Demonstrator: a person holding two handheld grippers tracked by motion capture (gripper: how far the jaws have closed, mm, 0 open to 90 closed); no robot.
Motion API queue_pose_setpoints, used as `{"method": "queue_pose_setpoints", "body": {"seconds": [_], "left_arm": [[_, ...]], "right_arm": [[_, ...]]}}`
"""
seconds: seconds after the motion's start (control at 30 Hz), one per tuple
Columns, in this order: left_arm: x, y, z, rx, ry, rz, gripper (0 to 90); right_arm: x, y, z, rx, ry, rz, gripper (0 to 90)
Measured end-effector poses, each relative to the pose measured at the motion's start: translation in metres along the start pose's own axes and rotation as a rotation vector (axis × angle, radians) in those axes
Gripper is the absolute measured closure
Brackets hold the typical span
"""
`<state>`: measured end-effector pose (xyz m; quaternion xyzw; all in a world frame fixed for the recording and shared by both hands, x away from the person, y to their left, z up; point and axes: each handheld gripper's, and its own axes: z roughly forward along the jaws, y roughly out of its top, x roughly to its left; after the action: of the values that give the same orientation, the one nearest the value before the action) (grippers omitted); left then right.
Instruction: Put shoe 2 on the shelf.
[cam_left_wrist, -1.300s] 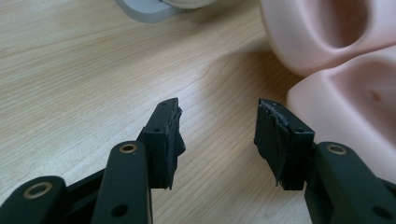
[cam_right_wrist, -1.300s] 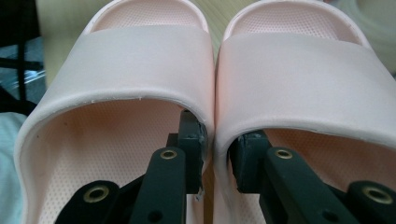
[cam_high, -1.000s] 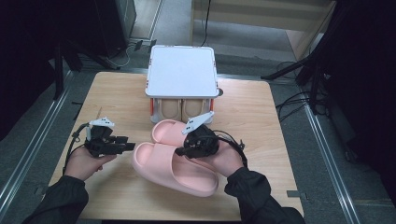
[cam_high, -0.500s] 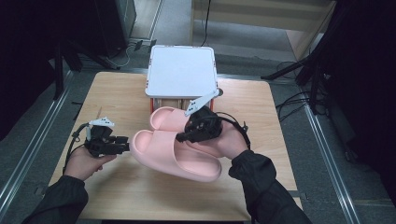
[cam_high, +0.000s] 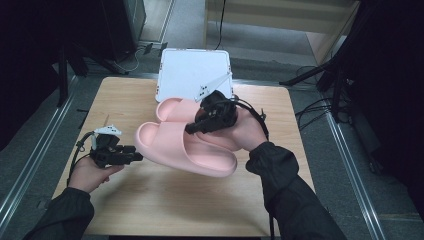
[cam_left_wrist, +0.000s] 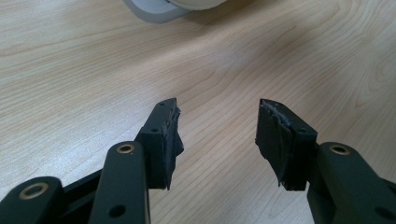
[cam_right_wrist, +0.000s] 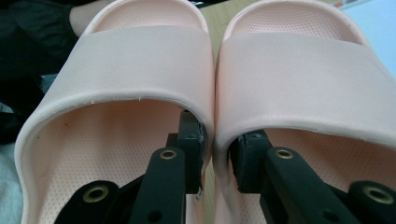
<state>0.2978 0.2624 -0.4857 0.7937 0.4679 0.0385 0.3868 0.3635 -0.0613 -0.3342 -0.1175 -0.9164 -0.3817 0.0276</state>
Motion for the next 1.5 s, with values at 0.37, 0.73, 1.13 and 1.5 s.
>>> {"method": "queue_pose_setpoints", "body": {"seconds": [0.37,0.73,1.13,1.5], "left_arm": [[-0.001,0.001,0.002,-0.006,-0.008,-0.001,47.8],[-0.004,0.006,0.005,0.003,-0.029,0.025,47.4],[-0.010,0.023,0.022,0.037,-0.052,0.076,47.3],[-0.019,0.036,0.036,0.068,-0.079,0.130,47.7]], "right_arm": [[-0.019,0.039,-0.014,-0.019,-0.051,0.026,76.2],[-0.046,0.072,-0.023,-0.019,-0.243,0.167,76.4],[-0.083,0.088,-0.025,-0.089,-0.501,0.386,76.5],[-0.109,0.096,0.004,-0.090,-0.701,0.557,76.4]]}}
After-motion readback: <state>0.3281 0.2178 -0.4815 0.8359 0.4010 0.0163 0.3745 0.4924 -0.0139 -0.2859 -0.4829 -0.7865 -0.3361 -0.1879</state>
